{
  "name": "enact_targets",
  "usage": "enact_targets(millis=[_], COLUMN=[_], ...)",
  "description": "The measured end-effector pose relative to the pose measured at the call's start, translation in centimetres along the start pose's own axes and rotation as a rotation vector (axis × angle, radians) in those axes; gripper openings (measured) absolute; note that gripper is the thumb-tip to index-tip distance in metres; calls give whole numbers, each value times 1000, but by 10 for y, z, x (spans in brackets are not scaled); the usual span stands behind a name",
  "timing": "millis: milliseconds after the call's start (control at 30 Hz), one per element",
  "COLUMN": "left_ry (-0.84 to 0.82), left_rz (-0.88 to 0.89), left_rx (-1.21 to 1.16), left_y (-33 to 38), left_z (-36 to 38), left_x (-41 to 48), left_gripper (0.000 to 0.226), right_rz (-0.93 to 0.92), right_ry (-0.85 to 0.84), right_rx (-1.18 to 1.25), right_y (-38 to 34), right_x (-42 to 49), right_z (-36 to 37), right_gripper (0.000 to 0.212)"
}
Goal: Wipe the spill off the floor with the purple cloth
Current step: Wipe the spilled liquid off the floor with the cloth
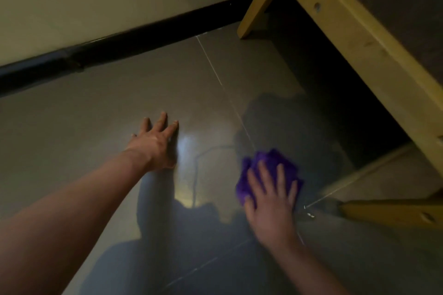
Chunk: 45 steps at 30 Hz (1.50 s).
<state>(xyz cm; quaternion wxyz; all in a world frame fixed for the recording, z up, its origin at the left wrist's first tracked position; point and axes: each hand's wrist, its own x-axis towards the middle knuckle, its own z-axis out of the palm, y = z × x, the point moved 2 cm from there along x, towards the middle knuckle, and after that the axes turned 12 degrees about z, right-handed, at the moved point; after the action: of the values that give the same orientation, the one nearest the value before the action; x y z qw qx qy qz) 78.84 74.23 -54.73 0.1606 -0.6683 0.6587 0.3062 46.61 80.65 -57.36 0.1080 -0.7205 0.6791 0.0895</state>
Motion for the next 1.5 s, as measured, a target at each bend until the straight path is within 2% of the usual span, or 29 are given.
enact_targets(millis=[67, 133, 300, 500, 700, 833, 1100, 1267, 1367, 1500], left_ry=[0, -8, -2, -10, 22, 15, 39, 93, 83, 35], left_rz=[-8, -7, -5, 11, 16, 23, 9, -16, -8, 3], left_rx=[-10, -10, 10, 51, 57, 53, -20, -52, -24, 31], left_y=[2, 2, 2, 11, 10, 8, 4, -3, -4, -1], left_z=[0, 1, 3, 4, 7, 9, 8, 8, 8, 4], left_x=[0, 1, 1, -3, 0, 2, -1, -7, -9, -12], left_gripper=[119, 120, 120, 112, 112, 115, 123, 124, 123, 125], right_rz=[-167, -237, -21, 193, 231, 210, -60, -379, -509, -592], right_ry=[-30, -49, -29, 9, 19, 22, -82, -127, -121, -127], right_rx=[-15, -49, -80, 47, 124, 145, 141, 142, 129, 89], right_y=[-7, 6, 48, 74, 83, 64, -68, -139, -147, -113], right_x=[-29, -36, 3, 81, 143, 167, 178, 107, 55, 27], right_z=[10, 16, 6, -18, -37, -46, -50, -29, -13, -3], right_gripper=[69, 73, 65, 64, 61, 60, 64, 64, 64, 64])
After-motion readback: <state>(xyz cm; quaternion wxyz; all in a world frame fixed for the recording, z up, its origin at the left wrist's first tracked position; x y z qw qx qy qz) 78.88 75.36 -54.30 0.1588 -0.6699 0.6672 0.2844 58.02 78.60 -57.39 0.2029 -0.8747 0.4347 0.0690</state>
